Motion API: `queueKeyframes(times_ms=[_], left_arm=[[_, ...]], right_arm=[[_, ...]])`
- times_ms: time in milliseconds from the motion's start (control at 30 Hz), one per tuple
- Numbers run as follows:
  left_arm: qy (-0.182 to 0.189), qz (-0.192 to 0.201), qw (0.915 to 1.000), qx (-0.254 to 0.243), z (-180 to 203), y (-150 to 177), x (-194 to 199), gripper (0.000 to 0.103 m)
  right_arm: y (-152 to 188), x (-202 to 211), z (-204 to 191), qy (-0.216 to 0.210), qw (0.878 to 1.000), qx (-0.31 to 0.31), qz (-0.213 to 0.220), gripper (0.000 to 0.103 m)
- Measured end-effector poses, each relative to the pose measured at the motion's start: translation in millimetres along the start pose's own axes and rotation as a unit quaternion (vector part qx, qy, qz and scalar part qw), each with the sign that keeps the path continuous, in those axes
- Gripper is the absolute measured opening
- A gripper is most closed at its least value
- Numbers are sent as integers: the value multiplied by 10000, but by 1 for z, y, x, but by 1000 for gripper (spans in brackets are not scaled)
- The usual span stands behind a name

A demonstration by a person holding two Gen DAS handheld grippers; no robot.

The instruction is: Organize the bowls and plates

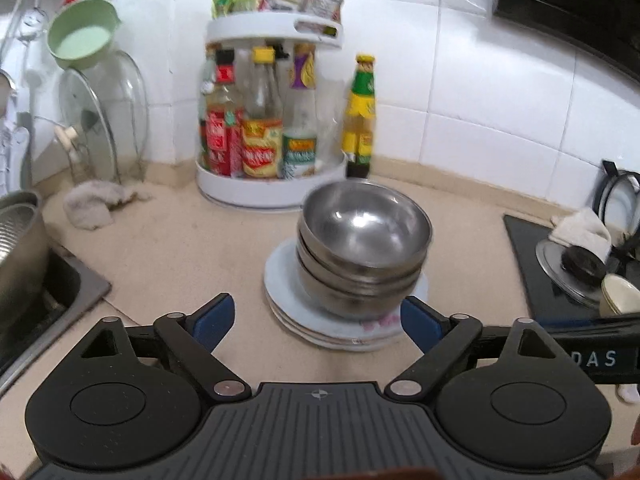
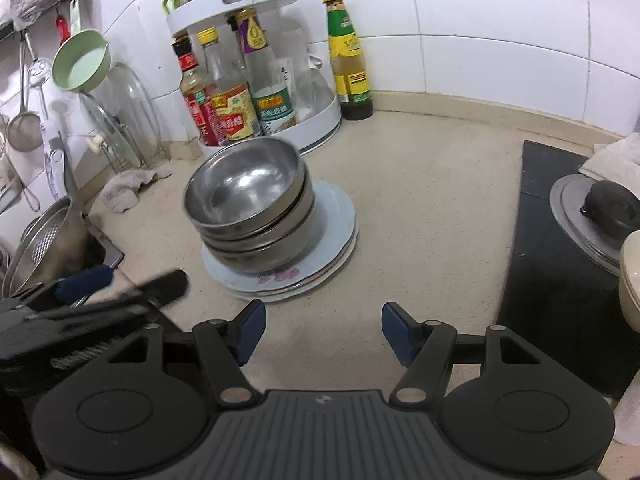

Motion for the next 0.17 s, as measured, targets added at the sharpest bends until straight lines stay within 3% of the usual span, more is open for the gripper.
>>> queueKeyframes(times_ms=[67,167], left_arm=[[-105,72,9999,-96,1,-3,-1,102],[-154,15,9998,-108,3,-5,-4,103]], right_arm=[[-1,1,6,34,10000,-65,9,62],[-3,2,13,76,9999,-145,37,62]])
Point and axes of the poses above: each gripper's, at about its wrist camera, not at the fingertips, and x roughly against the way its jaws point, z to its right, y to its underside, the point moved 5 cm from there along -x, roughly the way its jaws point, and after that the axes turned 6 degrees about -y, right-handed, at the moved point
